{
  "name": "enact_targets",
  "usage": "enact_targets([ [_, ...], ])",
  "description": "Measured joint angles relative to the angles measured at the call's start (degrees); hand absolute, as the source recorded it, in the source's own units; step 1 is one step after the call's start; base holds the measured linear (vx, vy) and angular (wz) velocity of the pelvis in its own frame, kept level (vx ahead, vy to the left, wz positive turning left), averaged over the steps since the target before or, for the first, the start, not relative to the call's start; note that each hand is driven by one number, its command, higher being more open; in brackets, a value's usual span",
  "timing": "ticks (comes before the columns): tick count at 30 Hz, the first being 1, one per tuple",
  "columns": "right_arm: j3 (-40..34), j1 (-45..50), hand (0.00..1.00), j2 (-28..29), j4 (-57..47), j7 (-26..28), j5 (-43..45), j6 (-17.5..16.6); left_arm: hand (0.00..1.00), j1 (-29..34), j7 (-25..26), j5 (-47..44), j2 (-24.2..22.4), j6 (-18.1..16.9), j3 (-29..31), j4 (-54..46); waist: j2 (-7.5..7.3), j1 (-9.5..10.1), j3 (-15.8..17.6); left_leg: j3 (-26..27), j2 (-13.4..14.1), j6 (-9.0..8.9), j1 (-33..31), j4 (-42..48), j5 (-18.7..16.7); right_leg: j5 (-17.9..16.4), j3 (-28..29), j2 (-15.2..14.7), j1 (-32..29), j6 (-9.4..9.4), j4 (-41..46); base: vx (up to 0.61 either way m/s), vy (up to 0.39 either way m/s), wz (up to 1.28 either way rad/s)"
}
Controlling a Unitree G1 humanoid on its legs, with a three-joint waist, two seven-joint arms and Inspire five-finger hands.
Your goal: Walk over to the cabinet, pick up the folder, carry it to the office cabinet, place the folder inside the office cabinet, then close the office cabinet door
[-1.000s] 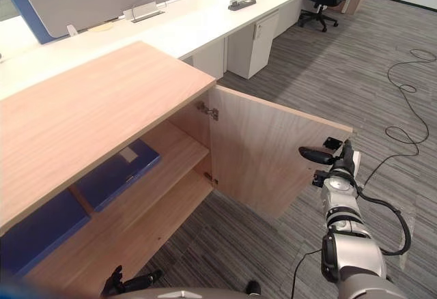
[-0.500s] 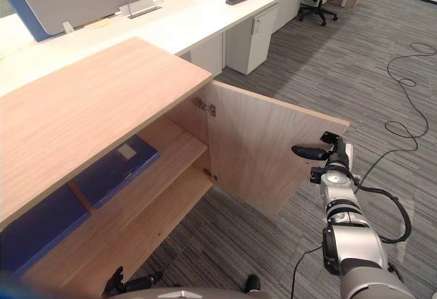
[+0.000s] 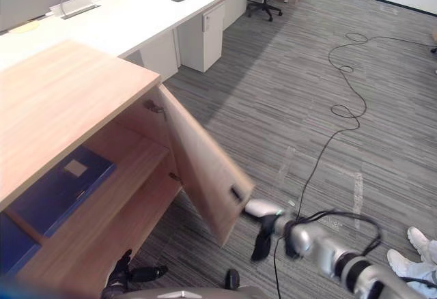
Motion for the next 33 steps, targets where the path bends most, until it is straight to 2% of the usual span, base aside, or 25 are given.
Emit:
enact_targets([
  [4, 2.20, 2.82, 1.00, 5.92, 0.03, 1.23, -2.33, -3.50, 1.00, -0.06, 0.27, 0.04, -0.36, 0.00, 0.10, 0.13, 0.73, 0.29, -0.44, 0.03, 0.04, -0.02, -0.02, -0.04, -0.01, -0.09, 0.05, 0.05, -0.03, -0.14, 0.12, 0.00, 0.000, 0.00],
  [10, 0.87, 3.15, 1.00, 9.68, 4.34, -0.32, -6.46, -3.05, 1.00, 0.41, 1.60, -0.02, 1.33, -0.07, 1.11, 0.58, -0.93, 0.70, -1.49, 1.77, -0.53, -0.14, 0.52, 0.70, -0.69, 0.46, 1.80, -0.36, -0.18, 0.16, 0.16, -0.03, 0.038, -0.13],
  [14, 0.53, 4.44, 1.00, 10.39, 6.50, -0.67, -8.75, -2.54, 1.00, 0.47, 0.96, 0.00, 2.08, -0.05, 1.07, 1.30, -0.89, 0.53, -1.46, 2.99, -0.92, -0.10, 0.78, 1.46, -1.32, 1.15, 3.14, -0.65, -0.18, 0.40, -0.31, -0.05, 0.041, -0.18],
  [19, -1.65, 5.60, 1.00, 13.49, 10.65, -1.22, -10.84, -2.24, 1.00, 0.30, 0.67, 0.01, 0.62, -0.04, 0.92, 1.31, -0.63, 0.70, -1.42, 2.53, -0.95, -0.10, 0.55, 1.57, -1.31, 1.32, 2.65, -0.78, 0.07, 0.44, -0.74, -0.05, 0.011, 0.05],
  [22, -4.19, 5.75, 1.00, 16.65, 16.66, -2.28, -10.87, -1.86, 1.00, -0.25, 0.54, 0.01, 0.26, -0.04, 0.69, 1.30, -0.47, 0.74, -1.53, 0.17, -1.06, -0.04, -0.97, 2.11, -1.25, 1.18, 0.57, -1.25, 0.28, 0.47, -0.97, -0.04, -0.004, 0.37],
  [27, -12.42, 5.27, 1.00, 24.18, 30.15, -5.31, -11.34, 2.00, 1.00, -0.64, 0.77, -0.01, -1.22, -0.05, 0.36, 0.71, -0.07, 1.88, -1.62, -5.49, -1.49, 0.18, -3.39, 2.70, -0.70, 0.09, -4.77, -2.20, 1.59, 0.72, -0.98, -0.03, -0.007, 0.58],
  [30, -20.57, 5.10, 1.00, 27.21, 35.86, -8.35, -10.69, 4.40, 1.00, 0.14, 1.10, -0.18, -2.73, -0.09, -0.08, -0.80, 0.18, 2.61, -1.53, -10.65, -2.22, 0.34, -4.79, 2.23, 0.34, -1.06, -9.88, -3.03, 3.12, 1.02, -0.88, -0.02, -0.003, 0.88],
  [31, -24.99, 5.06, 1.00, 28.64, 38.40, -10.45, -9.61, 5.89, 1.00, 0.45, 1.35, -0.19, -2.95, -0.23, -0.81, -1.94, 0.27, 3.51, -1.52, -12.83, -2.45, 0.35, -5.39, 1.74, 1.00, -1.60, -11.97, -3.23, 3.59, 1.12, -0.70, 0.00, -0.008, 0.82],
  [33, -28.78, 4.62, 1.00, 29.65, 40.37, -12.03, -7.35, 7.50, 1.00, 1.16, 1.51, -0.31, -3.43, -0.38, -0.97, -3.31, 0.68, 3.72, -1.22, -15.18, -2.80, 0.37, -5.56, 0.55, 2.06, -2.32, -14.37, -3.55, 4.22, 1.28, -0.40, 0.00, -0.013, 0.69],
])
